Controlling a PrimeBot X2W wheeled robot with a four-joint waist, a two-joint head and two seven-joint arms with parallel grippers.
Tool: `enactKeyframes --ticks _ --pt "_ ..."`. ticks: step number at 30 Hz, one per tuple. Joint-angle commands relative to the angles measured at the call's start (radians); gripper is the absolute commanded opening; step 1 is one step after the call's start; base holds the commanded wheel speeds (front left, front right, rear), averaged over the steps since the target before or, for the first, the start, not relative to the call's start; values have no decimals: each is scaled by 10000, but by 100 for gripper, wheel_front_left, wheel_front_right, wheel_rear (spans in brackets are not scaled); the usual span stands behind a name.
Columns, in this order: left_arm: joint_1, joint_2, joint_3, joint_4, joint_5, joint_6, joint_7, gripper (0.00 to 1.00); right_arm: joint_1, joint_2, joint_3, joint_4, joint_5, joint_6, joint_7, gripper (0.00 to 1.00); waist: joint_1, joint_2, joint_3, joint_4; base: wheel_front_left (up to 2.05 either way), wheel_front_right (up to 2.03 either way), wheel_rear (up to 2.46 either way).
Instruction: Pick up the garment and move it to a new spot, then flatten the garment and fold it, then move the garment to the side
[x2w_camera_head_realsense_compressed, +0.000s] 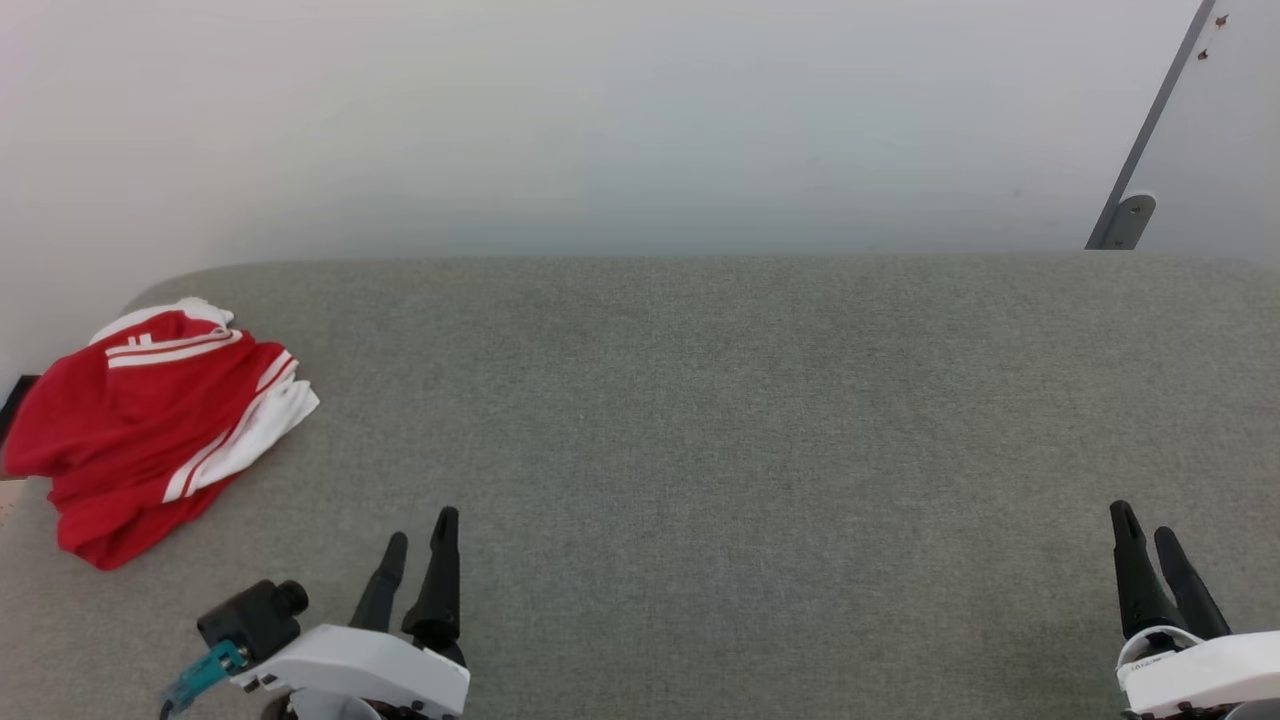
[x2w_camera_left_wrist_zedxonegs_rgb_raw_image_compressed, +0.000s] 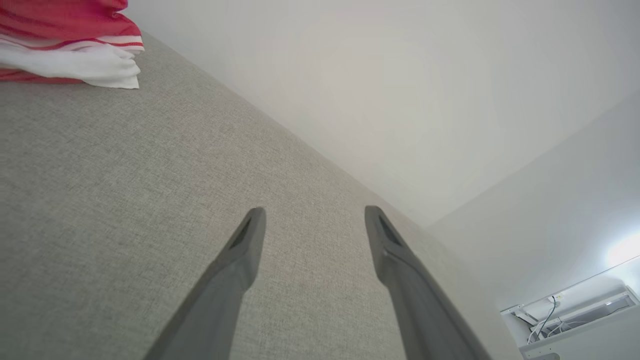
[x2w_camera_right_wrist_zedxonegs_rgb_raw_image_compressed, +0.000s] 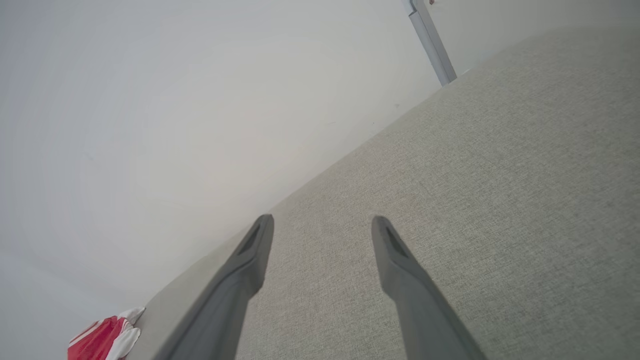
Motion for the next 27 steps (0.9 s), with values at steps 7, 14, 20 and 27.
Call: enactKeyframes --ticks 7,14,20,27 --pt "-143 75 257 -206 1141 -85 -260 100 59 -190 -30 -259 -1035 60 -116 100 0 0 -23 15 0 0 0" --pt "-71 103 468 -210 2061 -269 -446 100 143 -252 -76 -475 -1844 66 -125 100 0 0 -56 31 0 0 0" --pt "-23 98 638 -109 2802 -483 -595 100 286 -252 -173 -752 -2472 73 -57 100 0 0 -76 48 0 0 0" --pt "-27 45 796 -28 3627 -637 -757 100 307 -414 -183 -775 -3039 79 -213 100 0 0 -82 75 0 0 0"
